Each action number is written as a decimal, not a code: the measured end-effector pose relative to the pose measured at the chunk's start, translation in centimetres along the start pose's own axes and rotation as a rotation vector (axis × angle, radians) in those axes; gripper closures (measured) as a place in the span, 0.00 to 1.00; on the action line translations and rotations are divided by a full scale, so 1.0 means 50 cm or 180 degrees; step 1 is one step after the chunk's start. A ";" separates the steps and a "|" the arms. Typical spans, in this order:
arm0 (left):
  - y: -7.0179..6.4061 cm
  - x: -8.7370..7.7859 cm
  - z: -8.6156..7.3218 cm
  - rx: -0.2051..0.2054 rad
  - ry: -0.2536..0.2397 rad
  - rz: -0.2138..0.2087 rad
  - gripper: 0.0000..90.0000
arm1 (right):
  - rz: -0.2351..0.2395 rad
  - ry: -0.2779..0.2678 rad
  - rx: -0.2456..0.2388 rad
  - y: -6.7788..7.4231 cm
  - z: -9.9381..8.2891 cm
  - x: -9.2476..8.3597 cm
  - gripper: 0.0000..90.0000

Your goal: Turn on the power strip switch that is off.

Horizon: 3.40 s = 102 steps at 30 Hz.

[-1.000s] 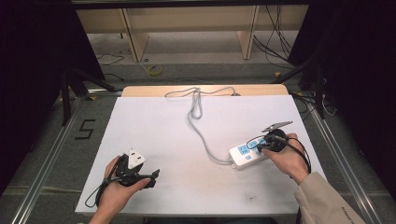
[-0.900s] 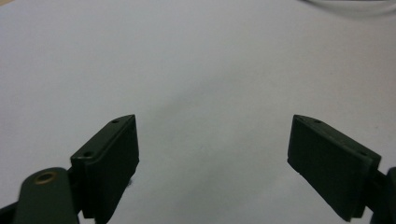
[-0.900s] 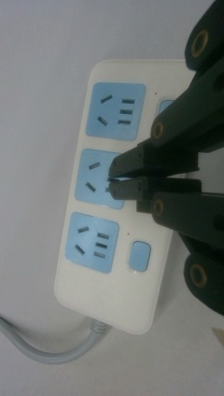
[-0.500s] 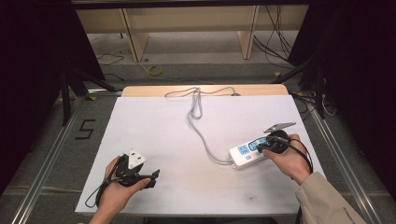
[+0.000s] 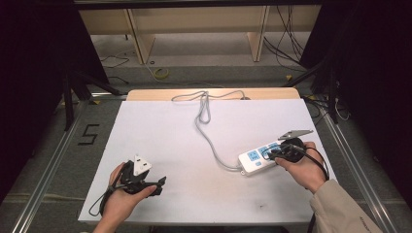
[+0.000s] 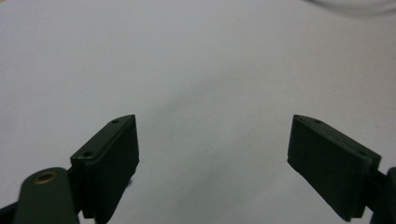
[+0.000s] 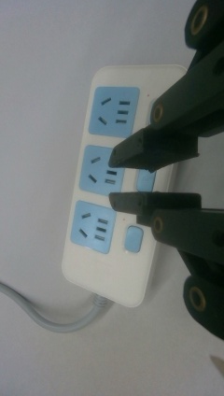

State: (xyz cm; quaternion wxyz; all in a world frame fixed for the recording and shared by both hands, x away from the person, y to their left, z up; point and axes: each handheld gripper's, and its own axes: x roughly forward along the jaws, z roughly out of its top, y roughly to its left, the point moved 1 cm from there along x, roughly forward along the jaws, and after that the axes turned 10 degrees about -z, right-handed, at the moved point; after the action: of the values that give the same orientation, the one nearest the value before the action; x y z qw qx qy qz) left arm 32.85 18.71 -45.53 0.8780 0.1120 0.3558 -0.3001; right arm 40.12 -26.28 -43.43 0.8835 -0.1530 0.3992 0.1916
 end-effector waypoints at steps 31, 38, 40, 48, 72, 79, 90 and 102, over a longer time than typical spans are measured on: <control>0.000 0.001 -0.001 0.0004 0.0007 -0.0003 0.18 | 0.0114 -0.0222 0.0008 0.015 -0.028 -0.042 0.73; 0.000 0.001 -0.001 0.0004 0.0008 -0.0002 0.18 | 0.0135 -0.0270 0.0006 0.013 -0.039 -0.047 0.69; 0.000 0.001 -0.001 0.0010 0.0018 -0.0004 0.18 | 0.0148 -0.0285 0.0000 0.013 -0.043 -0.048 0.68; 0.000 0.000 -0.001 0.0013 0.0014 -0.0003 0.18 | 0.0176 -0.0326 -0.0005 0.012 -0.055 -0.050 0.63; 0.001 -0.001 -0.003 0.0011 0.0010 -0.0009 0.18 | 0.0248 -0.0567 -0.0041 0.007 -0.103 -0.059 0.50; 0.001 -0.001 -0.003 0.0018 0.0021 -0.0014 0.18 | 0.0274 -0.0584 -0.0038 0.005 -0.119 -0.060 0.49; 0.000 -0.003 -0.003 0.0029 0.0026 -0.0021 0.18 | 0.0277 -0.0666 -0.0093 0.019 -0.127 -0.065 0.47; 0.000 -0.002 -0.002 0.0025 0.0025 -0.0020 0.18 | 0.0235 -0.0751 -0.0048 0.018 -0.126 -0.062 0.43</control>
State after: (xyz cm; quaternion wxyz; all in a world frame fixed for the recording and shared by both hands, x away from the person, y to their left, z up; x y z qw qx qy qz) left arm 32.74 18.80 -45.53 0.8752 0.1154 0.3585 -0.3037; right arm 33.74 -28.85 -45.18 0.9155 -0.1212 0.2964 0.2437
